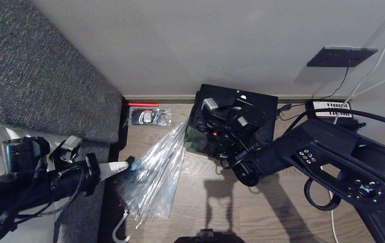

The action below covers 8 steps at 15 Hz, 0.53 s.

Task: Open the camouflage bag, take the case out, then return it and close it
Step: Lift the black box

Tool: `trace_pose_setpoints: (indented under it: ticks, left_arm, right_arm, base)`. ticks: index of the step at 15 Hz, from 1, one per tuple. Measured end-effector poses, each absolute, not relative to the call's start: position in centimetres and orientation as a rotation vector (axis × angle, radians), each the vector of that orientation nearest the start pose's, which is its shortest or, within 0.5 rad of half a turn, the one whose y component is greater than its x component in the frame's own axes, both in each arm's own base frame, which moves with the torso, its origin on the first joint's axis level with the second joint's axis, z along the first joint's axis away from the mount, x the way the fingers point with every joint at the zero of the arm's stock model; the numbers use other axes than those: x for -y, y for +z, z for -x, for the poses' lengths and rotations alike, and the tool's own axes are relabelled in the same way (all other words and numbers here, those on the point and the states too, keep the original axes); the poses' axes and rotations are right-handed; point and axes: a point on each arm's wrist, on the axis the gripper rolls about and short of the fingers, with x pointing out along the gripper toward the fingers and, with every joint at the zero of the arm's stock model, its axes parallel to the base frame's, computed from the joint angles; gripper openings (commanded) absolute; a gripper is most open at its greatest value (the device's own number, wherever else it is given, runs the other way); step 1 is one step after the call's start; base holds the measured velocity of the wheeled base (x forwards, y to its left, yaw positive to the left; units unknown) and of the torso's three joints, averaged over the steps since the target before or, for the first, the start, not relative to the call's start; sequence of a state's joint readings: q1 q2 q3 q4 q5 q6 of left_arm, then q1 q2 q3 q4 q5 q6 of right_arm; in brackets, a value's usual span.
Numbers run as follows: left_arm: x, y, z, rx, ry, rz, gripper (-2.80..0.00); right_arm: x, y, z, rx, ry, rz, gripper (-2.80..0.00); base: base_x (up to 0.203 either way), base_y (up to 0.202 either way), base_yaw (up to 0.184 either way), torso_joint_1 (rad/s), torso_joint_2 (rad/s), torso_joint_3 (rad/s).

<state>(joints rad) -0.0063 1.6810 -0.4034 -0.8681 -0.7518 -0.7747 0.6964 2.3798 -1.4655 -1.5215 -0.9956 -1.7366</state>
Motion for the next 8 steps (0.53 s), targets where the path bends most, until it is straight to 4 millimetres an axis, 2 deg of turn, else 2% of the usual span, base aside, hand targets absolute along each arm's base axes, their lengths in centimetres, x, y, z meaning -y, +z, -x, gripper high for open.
trace_pose_setpoints:
  ticks: [5,8]
  left_arm:
    - [4.6,10.2,-27.8,-0.731,-0.64,0.934,-2.8]
    - [5.3,9.9,-29.1,-0.714,-0.708,0.922,-2.8]
  right_arm:
    - [-28.0,16.8,-36.5,0.033,-0.535,1.237,-2.8]
    - [-28.1,16.8,-36.5,0.034,-0.536,1.235,-2.8]
  base:
    - [0.0,0.0,0.0,0.0,0.0,0.0]
    - [0.0,0.0,0.0,0.0,0.0,0.0]
